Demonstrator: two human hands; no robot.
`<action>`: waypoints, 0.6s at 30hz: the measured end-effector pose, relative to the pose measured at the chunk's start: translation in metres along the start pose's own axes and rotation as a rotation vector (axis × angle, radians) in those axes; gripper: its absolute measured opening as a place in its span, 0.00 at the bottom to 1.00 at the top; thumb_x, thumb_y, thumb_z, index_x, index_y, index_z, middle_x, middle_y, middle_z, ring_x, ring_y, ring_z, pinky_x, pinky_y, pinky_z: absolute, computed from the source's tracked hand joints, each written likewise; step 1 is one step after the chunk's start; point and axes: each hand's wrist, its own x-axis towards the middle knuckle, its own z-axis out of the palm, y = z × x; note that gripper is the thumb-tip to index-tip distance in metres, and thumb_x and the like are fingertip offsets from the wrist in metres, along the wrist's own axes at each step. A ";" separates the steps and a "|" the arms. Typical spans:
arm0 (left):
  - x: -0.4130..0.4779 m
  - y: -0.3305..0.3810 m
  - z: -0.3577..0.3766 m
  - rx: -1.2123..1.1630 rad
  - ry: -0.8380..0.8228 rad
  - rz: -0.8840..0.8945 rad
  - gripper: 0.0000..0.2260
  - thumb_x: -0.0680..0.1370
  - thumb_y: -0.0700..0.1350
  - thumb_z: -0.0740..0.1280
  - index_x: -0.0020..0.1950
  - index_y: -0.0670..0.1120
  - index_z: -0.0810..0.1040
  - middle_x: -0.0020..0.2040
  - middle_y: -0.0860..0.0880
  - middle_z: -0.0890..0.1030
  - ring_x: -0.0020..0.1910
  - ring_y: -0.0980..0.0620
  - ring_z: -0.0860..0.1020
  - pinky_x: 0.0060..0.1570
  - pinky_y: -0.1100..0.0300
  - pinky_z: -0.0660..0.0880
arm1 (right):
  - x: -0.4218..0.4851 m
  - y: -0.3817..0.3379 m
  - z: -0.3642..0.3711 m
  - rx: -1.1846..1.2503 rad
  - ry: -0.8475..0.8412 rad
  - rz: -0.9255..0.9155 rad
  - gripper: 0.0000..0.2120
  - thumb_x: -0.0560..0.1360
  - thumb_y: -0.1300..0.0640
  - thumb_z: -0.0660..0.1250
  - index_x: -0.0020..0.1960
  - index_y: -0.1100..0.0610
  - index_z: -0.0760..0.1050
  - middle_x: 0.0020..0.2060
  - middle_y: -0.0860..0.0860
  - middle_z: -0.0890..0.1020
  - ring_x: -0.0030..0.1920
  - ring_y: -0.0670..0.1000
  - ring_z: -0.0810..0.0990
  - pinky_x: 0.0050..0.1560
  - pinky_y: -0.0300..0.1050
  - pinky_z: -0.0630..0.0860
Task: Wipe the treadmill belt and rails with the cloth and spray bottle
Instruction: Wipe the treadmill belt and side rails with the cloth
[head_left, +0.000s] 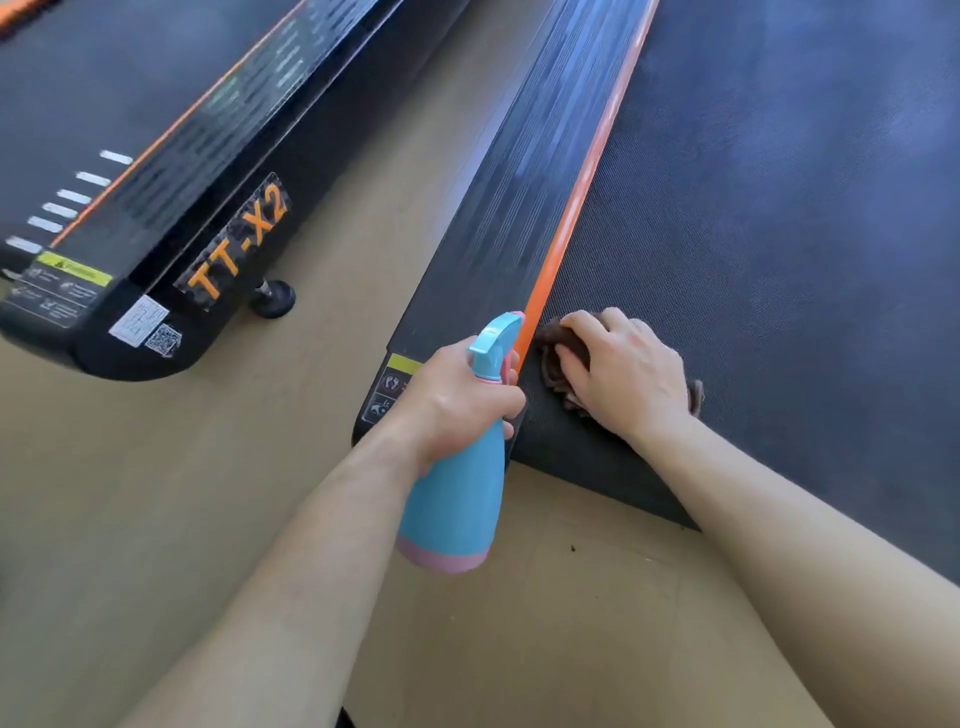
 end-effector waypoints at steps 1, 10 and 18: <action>0.001 0.001 0.001 -0.012 -0.006 -0.010 0.18 0.69 0.39 0.69 0.58 0.47 0.82 0.49 0.46 0.83 0.39 0.50 0.80 0.46 0.54 0.84 | -0.015 0.003 -0.003 0.003 0.010 -0.015 0.15 0.80 0.41 0.62 0.62 0.47 0.74 0.51 0.52 0.77 0.51 0.59 0.78 0.37 0.49 0.73; -0.004 -0.009 0.004 0.146 -0.034 0.016 0.17 0.72 0.38 0.69 0.60 0.50 0.80 0.54 0.47 0.84 0.36 0.52 0.83 0.41 0.60 0.81 | -0.040 0.001 0.001 -0.038 0.057 -0.093 0.14 0.79 0.42 0.62 0.55 0.50 0.77 0.45 0.52 0.78 0.44 0.58 0.78 0.33 0.48 0.73; -0.005 0.001 0.031 0.251 -0.110 0.061 0.24 0.70 0.40 0.68 0.66 0.50 0.79 0.58 0.47 0.83 0.37 0.52 0.84 0.43 0.61 0.81 | -0.080 0.028 -0.011 -0.027 0.027 -0.102 0.16 0.76 0.40 0.60 0.56 0.47 0.78 0.44 0.49 0.77 0.43 0.56 0.78 0.31 0.45 0.71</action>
